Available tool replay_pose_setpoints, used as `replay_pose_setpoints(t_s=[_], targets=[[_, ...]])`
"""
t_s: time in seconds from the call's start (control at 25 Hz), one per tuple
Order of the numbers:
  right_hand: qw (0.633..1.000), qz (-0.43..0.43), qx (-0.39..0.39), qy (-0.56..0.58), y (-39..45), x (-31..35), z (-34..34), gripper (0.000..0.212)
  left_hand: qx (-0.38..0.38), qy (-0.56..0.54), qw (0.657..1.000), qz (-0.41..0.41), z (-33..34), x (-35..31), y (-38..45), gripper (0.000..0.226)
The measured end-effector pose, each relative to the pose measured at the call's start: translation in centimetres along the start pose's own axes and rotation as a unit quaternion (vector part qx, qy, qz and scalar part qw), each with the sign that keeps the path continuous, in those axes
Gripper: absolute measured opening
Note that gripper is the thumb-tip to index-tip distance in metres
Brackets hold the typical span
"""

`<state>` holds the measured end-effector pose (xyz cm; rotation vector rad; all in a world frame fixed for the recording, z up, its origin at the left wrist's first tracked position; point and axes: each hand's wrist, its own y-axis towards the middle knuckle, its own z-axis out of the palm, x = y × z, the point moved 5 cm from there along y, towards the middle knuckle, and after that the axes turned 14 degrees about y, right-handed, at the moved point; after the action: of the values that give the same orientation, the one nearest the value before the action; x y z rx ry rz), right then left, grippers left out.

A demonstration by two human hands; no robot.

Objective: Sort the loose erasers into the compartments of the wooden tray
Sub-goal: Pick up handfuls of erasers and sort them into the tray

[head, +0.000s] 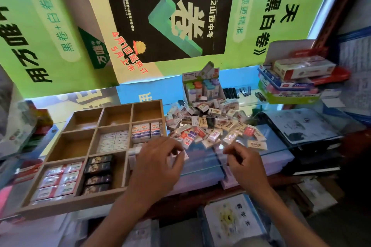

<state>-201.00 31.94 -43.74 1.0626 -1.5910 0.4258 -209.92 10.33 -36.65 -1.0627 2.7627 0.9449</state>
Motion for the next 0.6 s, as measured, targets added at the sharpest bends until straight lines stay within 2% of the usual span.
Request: replay_pose_setpoints(t_s=[0.12,0.24,0.28,0.4,0.48,0.52,0.6], targets=[[0.997,-0.043,0.051,-0.029,-0.7,-1.2,0.1,0.023,0.05,0.018,0.998,0.02,5.2,-4.2,2.3,0.012],[0.994,-0.051,0.093,0.002,-0.4,-2.1,-0.3,0.009,0.088,0.015,0.995,0.054,10.0,-8.0,3.2,0.012],[0.994,-0.053,0.099,0.014,-0.4,-2.2,-0.5,0.008,0.1,-0.016,0.994,0.03,11.1,-8.7,3.3,0.016],[0.991,-0.063,0.114,0.035,-0.5,-2.1,-0.7,0.008,0.115,-0.161,0.968,-0.153,13.2,-7.8,3.1,0.014],[0.988,-0.073,0.127,0.047,-0.8,-1.6,-0.7,0.016,0.106,-0.2,0.952,-0.203,13.9,-7.1,2.8,0.014],[0.99,-0.076,0.108,0.055,-0.7,-1.5,-1.1,0.016,0.103,-0.197,0.954,-0.202,14.0,-7.0,2.8,0.016],[0.996,-0.071,-0.018,0.056,-0.1,-1.8,-3.7,0.016,0.089,-0.174,0.963,-0.187,13.8,-7.2,2.7,0.022]])
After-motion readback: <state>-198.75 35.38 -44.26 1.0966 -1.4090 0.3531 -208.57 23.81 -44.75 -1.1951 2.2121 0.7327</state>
